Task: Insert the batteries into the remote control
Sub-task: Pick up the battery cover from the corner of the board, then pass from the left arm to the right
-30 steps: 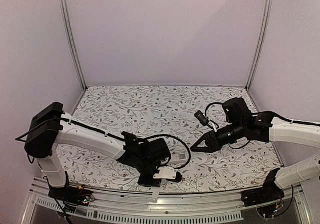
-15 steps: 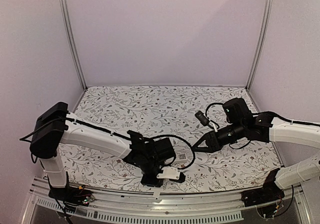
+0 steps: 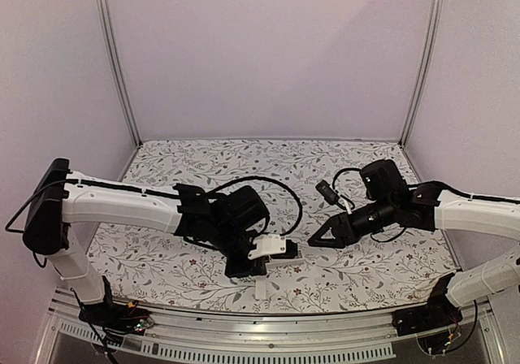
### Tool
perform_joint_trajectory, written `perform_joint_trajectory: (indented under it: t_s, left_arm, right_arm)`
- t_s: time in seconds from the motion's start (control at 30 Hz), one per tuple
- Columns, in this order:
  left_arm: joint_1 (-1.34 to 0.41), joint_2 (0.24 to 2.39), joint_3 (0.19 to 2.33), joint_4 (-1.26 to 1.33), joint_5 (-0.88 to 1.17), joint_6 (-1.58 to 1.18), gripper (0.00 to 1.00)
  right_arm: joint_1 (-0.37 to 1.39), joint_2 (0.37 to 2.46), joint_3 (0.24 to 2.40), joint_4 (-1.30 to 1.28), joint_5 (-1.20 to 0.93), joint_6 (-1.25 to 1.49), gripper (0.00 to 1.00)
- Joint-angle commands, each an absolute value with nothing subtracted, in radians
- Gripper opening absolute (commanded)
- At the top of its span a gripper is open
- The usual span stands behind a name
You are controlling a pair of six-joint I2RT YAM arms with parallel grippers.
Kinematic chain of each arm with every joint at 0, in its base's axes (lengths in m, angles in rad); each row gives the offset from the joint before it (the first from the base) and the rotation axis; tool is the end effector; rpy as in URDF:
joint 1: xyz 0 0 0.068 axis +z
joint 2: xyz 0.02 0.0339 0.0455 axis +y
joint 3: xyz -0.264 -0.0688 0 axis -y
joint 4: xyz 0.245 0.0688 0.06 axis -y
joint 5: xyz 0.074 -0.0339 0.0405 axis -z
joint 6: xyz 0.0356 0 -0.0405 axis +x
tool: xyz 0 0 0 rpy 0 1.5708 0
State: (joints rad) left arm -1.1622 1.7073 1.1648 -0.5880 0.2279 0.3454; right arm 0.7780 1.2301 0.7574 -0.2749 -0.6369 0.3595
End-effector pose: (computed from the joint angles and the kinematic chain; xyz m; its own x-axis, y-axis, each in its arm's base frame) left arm 0.1289 -0.3180 0.2016 -0.0226 0.8823 -0.4702 0.9988 0.0000 -0.0480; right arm 0.1650 0.1923 0.2344 -0.7611 -0.3529 -0.5442 -0.6486 0.4174 0.6365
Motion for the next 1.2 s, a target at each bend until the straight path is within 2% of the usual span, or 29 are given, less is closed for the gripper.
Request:
perform_joint_trajectory:
  t_s: [0.0,0.07,0.27,0.9,1.03,1.17]
  left_arm:
    - [-1.115,1.682,1.179,-0.547,0.180,0.265,0.00]
    - [-1.099,1.673,1.187,-0.519,0.154,0.215,0.00]
    - [-1.073,1.656,1.194,-0.456,0.070,0.107,0.00]
    - [-1.035,1.625,1.188,-0.402,0.051,0.024,0.00]
    - [-1.033,1.623,1.186,-0.396,0.051,0.020,0.00]
    - [-1.024,1.608,1.173,-0.379,0.053,0.006,0.00]
  right_arm:
    - [0.772,1.279,0.728,-0.167,-0.664,0.436,0.54]
    - [0.773,1.317,0.719,-0.099,-0.679,0.505,0.60]
    - [0.787,1.387,0.722,0.058,-0.675,0.657,0.61]
    - [0.872,1.695,0.777,0.496,-0.785,0.956,0.51]
    - [0.885,1.759,0.773,0.661,-0.816,1.068,0.41]
    - [0.886,1.808,0.764,0.761,-0.822,1.132,0.18]
